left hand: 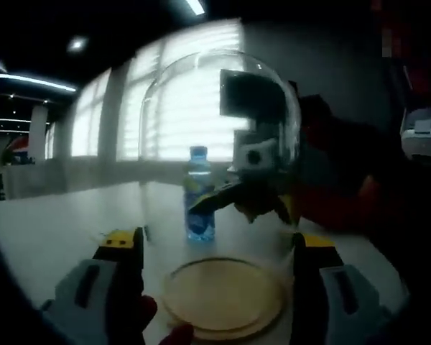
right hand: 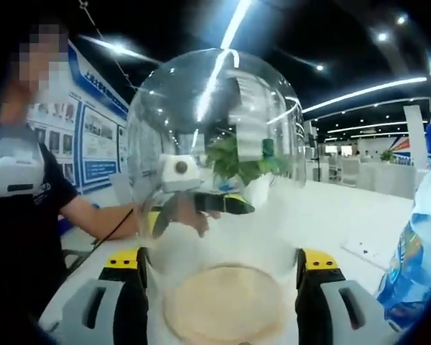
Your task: Open the cover put in the Mizone put the cover back on
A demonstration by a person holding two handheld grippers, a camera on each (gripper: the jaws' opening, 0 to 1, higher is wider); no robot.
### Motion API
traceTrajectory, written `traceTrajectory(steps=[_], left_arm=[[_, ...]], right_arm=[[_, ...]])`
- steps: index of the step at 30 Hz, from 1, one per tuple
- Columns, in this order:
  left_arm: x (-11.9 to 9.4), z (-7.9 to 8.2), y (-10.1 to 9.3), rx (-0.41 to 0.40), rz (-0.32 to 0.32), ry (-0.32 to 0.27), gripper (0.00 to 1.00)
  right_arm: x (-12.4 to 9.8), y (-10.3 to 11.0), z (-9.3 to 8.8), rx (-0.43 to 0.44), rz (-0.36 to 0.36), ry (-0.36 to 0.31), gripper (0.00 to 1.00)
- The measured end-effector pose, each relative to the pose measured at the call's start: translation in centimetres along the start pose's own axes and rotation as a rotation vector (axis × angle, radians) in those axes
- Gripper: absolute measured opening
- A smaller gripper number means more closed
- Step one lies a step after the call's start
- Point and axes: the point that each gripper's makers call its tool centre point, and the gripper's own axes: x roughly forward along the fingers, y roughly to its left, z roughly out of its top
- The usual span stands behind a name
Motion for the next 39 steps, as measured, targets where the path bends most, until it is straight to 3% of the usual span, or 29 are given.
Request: traceTrajectory(steps=[7, 18, 29, 36, 39], left_arm=[[0.0, 0.1, -0.2, 0.012, 0.028, -0.061, 0.72], [0.0, 0.2, -0.3, 0.024, 0.037, -0.046, 0.7], [-0.3, 0.5, -1.0, 0.038, 0.058, 0.007, 0.69], [-0.4, 1.1, -1.2, -0.006, 0.08, 0.018, 0.69], [-0.6, 1.8, -1.5, 0.01, 0.09, 0.01, 0.69]], right_arm=[[0.8, 0.1, 0.1, 0.006, 0.012, -0.022, 0.85], [0.8, 0.1, 0.5, -0.026, 0.015, -0.052, 0.85], [0.9, 0.6, 0.9, -0.074, 0.028, -0.016, 0.84], [0.7, 0.9, 1.7, -0.036, 0.048, -0.041, 0.84], [0.7, 1.2, 2.2, -0.038, 0.057, -0.051, 0.84]])
